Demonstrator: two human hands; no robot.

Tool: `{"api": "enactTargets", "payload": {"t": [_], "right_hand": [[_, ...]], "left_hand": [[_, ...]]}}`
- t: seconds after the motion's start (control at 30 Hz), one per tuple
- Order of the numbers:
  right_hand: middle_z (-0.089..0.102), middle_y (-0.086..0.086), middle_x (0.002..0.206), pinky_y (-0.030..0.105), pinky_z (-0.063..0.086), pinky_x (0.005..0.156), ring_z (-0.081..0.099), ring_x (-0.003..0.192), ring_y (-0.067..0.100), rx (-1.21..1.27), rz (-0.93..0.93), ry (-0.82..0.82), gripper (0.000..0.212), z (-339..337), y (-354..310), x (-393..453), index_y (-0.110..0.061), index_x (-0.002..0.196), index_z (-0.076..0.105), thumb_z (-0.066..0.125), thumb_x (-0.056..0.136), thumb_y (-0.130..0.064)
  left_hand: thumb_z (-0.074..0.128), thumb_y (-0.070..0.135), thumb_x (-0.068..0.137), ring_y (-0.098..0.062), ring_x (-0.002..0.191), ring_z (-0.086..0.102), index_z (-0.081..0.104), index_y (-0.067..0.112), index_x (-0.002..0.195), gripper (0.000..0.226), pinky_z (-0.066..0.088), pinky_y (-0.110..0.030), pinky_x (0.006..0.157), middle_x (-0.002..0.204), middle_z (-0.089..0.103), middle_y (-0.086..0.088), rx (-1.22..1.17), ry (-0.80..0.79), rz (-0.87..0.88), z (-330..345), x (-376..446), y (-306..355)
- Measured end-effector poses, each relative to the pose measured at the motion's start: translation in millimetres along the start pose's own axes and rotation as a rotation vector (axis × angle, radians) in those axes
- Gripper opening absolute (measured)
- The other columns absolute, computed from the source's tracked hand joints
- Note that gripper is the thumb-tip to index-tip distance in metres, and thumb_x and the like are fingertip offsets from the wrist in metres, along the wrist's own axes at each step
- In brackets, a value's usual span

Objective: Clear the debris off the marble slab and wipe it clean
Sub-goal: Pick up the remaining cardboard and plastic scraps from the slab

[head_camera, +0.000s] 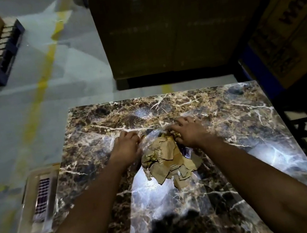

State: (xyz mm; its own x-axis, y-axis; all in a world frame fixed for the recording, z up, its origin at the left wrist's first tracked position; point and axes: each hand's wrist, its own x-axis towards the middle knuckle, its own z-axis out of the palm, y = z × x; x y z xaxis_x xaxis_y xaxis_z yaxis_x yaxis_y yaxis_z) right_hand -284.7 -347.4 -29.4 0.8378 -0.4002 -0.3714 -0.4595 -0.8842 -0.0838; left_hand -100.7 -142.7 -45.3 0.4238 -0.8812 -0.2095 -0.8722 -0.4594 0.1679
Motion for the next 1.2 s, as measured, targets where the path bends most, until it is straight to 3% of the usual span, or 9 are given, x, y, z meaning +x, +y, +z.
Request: {"api": "enactTargets", "payload": {"t": [0.17,0.47,0.57,0.63,0.7,0.77,0.9,1.07,1.2], "right_hand": [[0.024,0.009,0.163,0.058,0.043,0.109,0.033,0.142,0.042,0.005,0.010,-0.039,0.054,9,9,1,-0.048,0.148,0.036,0.058,0.099,-0.040],[0.041,0.010,0.148,0.047,0.048,0.104,0.046,0.128,0.030,0.211,0.057,-0.075,0.052,27,40,-23,-0.029,0.148,0.042,0.056,0.100,-0.040],[0.043,0.009,0.148,0.047,0.047,0.104,0.046,0.130,0.030,0.227,0.060,-0.035,0.051,37,46,-40,-0.031,0.149,0.041,0.052,0.101,-0.044],[0.041,0.007,0.151,0.044,0.043,0.108,0.045,0.133,0.030,0.227,0.043,0.016,0.050,46,46,-54,-0.030,0.150,0.042,0.049,0.103,-0.044],[0.031,0.006,0.159,0.044,0.035,0.116,0.037,0.141,0.031,0.252,0.034,0.044,0.054,55,41,-68,-0.029,0.154,0.037,0.045,0.104,-0.047],[0.017,0.004,0.166,0.051,0.025,0.120,0.023,0.149,0.031,0.280,0.077,0.065,0.062,64,33,-79,-0.030,0.159,0.026,0.040,0.104,-0.055],[0.001,0.000,0.170,0.067,0.009,0.120,0.002,0.154,0.032,0.252,0.122,0.075,0.084,77,6,-93,-0.037,0.160,0.011,0.032,0.090,-0.079],[-0.018,0.006,0.169,0.074,-0.012,0.114,-0.014,0.154,0.040,0.178,0.189,0.070,0.109,95,-25,-100,-0.037,0.161,0.000,0.029,0.074,-0.096],[-0.022,0.006,0.168,0.072,-0.004,0.117,-0.017,0.153,0.044,0.266,0.272,0.057,0.121,100,-40,-98,-0.036,0.161,-0.006,0.036,0.067,-0.100]], "left_hand": [[0.060,0.035,0.091,-0.018,0.111,0.040,0.055,0.027,0.095,0.010,0.041,-0.041,0.092,0.113,0.060,0.004,-0.241,0.173,-0.094,14,-13,5],[0.067,0.001,0.085,-0.013,0.122,0.049,0.049,0.020,0.066,0.032,0.043,-0.028,0.086,0.140,0.055,0.006,-0.830,0.488,-0.261,-8,-62,10],[0.062,-0.004,0.087,-0.012,0.093,0.059,0.060,0.013,0.073,0.022,0.040,-0.011,0.070,0.109,0.068,0.002,-0.802,0.550,-0.331,-12,-78,12],[0.061,-0.004,0.089,-0.007,0.067,0.050,0.067,0.007,0.084,0.014,0.035,-0.005,0.056,0.075,0.056,0.008,-0.775,0.571,-0.382,-12,-88,11],[0.061,0.001,0.089,-0.014,0.060,0.052,0.065,0.011,0.079,0.014,0.038,-0.010,0.054,0.066,0.054,0.004,-0.739,0.603,-0.450,-5,-96,3],[0.057,0.009,0.084,-0.027,0.060,0.054,0.059,0.010,0.072,0.012,0.043,-0.032,0.058,0.064,0.056,-0.007,-0.680,0.643,-0.524,3,-99,-7],[0.057,0.001,0.082,-0.028,0.065,0.049,0.043,0.014,0.069,0.023,0.031,-0.036,0.058,0.063,0.044,0.000,-0.516,0.537,-0.531,4,-91,-12],[0.066,0.050,0.085,-0.024,0.085,0.055,0.052,0.023,0.075,0.032,0.039,-0.048,0.094,0.078,0.058,0.000,-0.170,0.238,-0.483,14,-59,-21],[0.076,0.055,0.080,-0.033,0.111,0.055,0.049,0.025,0.122,0.058,0.046,-0.047,0.096,0.119,0.057,-0.011,-0.293,0.015,-0.401,29,-34,-20]]}}
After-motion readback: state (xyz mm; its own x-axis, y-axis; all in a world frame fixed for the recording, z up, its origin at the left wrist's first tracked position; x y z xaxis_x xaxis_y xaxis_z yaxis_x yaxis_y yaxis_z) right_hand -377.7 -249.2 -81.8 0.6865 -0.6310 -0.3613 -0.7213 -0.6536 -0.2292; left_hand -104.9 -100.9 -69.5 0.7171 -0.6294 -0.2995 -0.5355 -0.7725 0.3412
